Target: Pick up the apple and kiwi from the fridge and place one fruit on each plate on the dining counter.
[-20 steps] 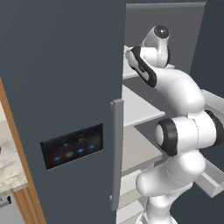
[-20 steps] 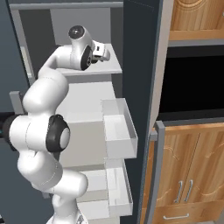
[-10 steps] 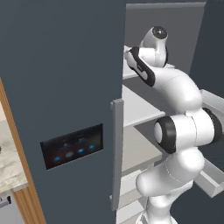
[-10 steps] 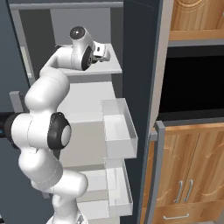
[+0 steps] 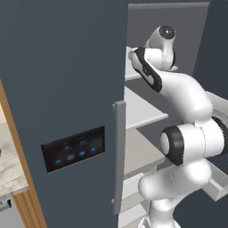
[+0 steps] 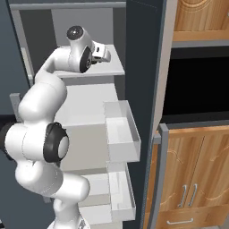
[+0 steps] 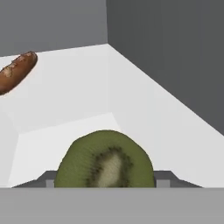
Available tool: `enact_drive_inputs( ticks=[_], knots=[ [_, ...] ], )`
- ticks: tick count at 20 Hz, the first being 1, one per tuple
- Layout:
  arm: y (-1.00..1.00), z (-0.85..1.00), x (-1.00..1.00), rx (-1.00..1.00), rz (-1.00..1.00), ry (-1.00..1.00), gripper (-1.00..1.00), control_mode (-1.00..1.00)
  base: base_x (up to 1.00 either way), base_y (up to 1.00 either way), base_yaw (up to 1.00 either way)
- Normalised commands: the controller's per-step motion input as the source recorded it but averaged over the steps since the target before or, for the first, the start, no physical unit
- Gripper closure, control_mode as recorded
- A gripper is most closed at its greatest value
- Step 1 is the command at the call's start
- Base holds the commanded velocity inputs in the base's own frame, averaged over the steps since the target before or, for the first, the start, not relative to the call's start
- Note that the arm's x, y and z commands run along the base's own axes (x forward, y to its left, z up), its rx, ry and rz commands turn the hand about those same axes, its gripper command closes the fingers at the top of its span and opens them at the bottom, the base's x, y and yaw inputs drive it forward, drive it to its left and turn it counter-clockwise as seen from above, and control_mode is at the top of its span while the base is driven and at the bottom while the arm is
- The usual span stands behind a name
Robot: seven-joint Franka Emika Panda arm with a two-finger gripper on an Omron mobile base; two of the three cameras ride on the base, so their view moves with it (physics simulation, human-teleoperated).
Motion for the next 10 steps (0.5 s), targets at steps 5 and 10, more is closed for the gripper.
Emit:
enact_drive_inputs(
  ticks=[5,10],
  knots=[
    [-0.05,0.07,-1.00,0.02,-0.01,-0.15,1.00,-1.00,0.00,0.00,0.00],
    [-0.06,0.26,-0.95,0.02,0.00,-0.03,1.00,-1.00,0.00,0.00,0.00]
  ],
)
